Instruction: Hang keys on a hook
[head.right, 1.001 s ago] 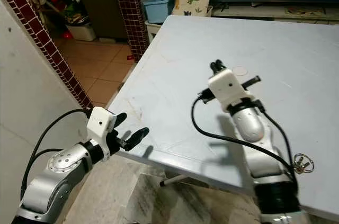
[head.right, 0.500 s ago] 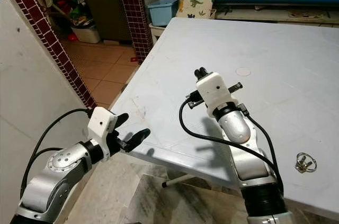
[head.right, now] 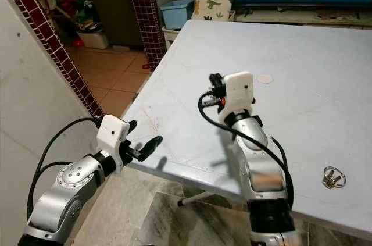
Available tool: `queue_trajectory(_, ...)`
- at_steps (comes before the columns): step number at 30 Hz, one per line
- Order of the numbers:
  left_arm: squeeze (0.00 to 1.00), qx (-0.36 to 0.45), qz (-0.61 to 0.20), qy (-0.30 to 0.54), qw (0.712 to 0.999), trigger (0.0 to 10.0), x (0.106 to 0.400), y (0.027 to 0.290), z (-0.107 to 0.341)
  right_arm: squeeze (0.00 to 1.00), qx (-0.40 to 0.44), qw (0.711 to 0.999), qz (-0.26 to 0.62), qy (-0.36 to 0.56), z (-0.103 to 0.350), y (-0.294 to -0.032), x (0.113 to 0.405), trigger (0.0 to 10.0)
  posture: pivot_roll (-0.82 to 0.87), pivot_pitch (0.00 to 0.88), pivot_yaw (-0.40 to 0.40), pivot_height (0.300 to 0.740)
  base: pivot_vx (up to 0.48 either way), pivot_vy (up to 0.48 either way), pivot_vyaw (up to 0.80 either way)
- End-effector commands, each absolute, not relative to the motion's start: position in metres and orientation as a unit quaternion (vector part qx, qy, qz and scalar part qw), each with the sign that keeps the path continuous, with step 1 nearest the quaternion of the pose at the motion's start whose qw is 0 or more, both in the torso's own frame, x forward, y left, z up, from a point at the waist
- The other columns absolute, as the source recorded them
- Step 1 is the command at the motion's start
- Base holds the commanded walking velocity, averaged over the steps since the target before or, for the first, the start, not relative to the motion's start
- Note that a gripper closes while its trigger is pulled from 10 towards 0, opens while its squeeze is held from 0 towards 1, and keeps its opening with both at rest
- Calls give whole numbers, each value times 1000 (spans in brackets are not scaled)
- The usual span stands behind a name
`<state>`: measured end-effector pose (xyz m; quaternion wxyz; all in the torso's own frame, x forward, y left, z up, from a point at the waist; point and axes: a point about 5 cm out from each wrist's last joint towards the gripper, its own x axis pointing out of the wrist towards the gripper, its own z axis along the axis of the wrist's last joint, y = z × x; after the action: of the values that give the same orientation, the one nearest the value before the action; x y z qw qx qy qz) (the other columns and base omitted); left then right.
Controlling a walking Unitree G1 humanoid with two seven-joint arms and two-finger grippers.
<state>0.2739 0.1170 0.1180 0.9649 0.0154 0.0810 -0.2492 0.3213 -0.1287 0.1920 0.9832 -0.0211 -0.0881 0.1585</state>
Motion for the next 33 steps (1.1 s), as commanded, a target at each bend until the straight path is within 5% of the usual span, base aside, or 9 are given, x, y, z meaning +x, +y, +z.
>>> queue_trajectory(1, 0, 23, -211, 69, 975, 10000, 279, 127, 122, 0, -35, 975, 189, -114, 204, -114, 317, 10000, -4, 11, 125, 740, 0, 0, 800)
queue_trajectory(33, 0, 20, -88, 57, 994, 10000, 283, 141, 113, 0, -47, 961, 256, -94, 202, -91, 313, 10000, -13, 1, 69, 740, 0, 0, 800)
